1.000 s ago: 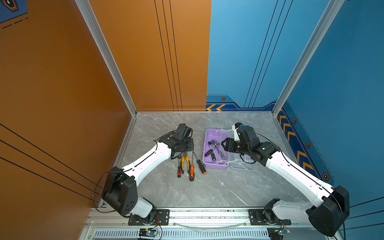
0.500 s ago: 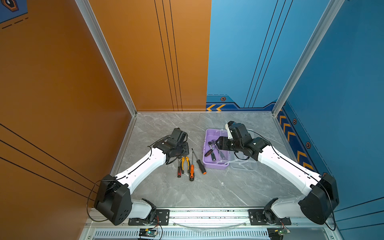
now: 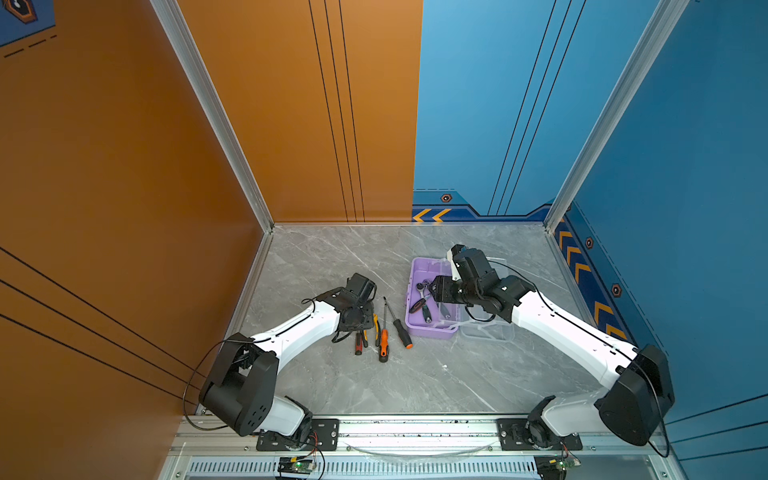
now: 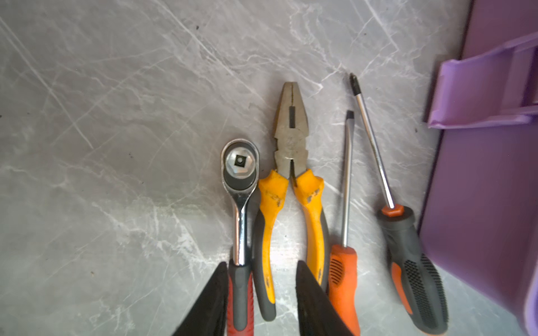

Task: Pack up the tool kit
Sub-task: 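Grasp the red-handled ratchet with socket by its head with the left gripper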

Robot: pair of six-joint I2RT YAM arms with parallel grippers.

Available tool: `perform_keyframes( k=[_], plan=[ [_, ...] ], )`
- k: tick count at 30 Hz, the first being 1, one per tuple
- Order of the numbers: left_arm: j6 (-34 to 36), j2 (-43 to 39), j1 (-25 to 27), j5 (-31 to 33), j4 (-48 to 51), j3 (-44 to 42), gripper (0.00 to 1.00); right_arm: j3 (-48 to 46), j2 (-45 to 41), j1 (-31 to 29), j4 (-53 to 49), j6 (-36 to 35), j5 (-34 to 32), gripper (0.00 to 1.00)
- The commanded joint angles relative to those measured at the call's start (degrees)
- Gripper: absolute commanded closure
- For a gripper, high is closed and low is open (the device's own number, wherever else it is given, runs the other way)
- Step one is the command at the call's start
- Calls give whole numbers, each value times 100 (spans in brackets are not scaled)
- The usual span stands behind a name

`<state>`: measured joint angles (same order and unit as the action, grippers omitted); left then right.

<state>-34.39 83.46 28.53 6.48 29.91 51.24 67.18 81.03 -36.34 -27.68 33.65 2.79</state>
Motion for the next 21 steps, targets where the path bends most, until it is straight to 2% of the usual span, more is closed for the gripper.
perform_keyframes(
  k=[1, 21],
  plan=[
    [-63, 141, -74, 209, -109, -86, 62, 0, 18, 4, -52, -25, -17, 38],
    [-31, 859, -331, 200, -454, -127, 71, -135, 72, 174, 70, 19, 108, 42]
  ],
)
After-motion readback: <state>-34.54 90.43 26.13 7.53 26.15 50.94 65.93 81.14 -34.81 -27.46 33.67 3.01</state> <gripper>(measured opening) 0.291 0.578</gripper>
